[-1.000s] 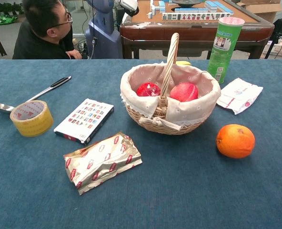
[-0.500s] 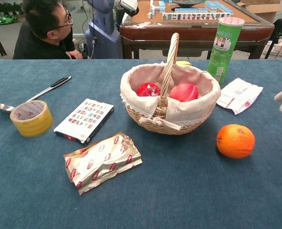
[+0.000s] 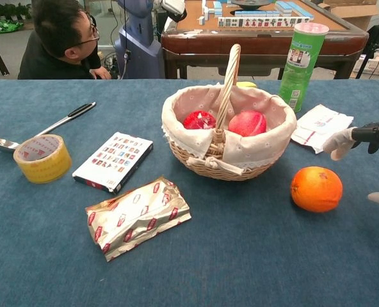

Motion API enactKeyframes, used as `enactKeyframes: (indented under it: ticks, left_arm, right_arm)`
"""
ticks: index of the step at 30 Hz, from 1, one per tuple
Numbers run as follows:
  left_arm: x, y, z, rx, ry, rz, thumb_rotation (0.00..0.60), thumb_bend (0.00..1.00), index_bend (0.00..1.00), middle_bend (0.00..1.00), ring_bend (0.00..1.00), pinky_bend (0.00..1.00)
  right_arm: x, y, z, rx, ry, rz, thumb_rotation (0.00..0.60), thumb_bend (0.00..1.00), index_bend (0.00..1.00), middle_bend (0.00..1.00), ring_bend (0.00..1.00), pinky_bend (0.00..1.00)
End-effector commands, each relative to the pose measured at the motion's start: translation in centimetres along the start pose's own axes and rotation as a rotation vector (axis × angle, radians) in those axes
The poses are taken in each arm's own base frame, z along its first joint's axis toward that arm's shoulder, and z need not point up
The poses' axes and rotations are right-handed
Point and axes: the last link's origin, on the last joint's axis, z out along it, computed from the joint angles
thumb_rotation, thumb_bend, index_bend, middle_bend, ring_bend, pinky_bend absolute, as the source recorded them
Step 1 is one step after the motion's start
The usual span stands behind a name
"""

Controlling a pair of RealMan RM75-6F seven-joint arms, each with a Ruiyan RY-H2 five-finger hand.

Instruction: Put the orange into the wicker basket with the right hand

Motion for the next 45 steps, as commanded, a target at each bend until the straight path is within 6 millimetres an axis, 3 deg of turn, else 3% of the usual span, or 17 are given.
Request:
enactKeyframes:
  ticks: [1,25,30,36,45]
  left_arm:
    - [0.0,0.0,0.0,0.001,0.001,0.0,0.6,0.17,0.36,0.22,0.24,0.23]
    - [0.0,-0.2,0.0,0.006,-0.006,0.006,0.6,0.17,0.36,0.22,0.24,0.23]
    - [0.0,-0.3,0.0,0.009,-0.005,0.005,0.6,0.17,0.36,0.22,0.24,0.23]
    - [0.1,-0.4,-0.1,0.013,-0.004,0.005,0.6,0.17,0.36,0.22,0.24,0.23]
    - [0.0,-0.1,0.0,0.002,-0.004,0.003,0.6,0.17,0.36,0.22,0.24,0.23]
  right_arm:
    - [-0.4,-0.3,0.8,0.012,-0.01,-0.007,0.6,0.23,0.24,0.28,0.22,0.33]
    - [-2.9,-1.0,3.3,0.046,-0.072,-0.023,0.6,0.23,0.24,0.27,0.22,0.34]
    - [-3.0,-0.9,3.3,0.043,-0.056,-0.016,0.6,0.25,0.32,0.3,0.26,0.41]
    - [-1.7,-0.3,2.2,0.037,-0.003,0.022,0.6,0.26,0.38,0.34,0.3,0.45]
    - [3.6,1.0,0.0,0.021,0.106,0.095,0.6,0.26,0.38,0.34,0.3,0.45]
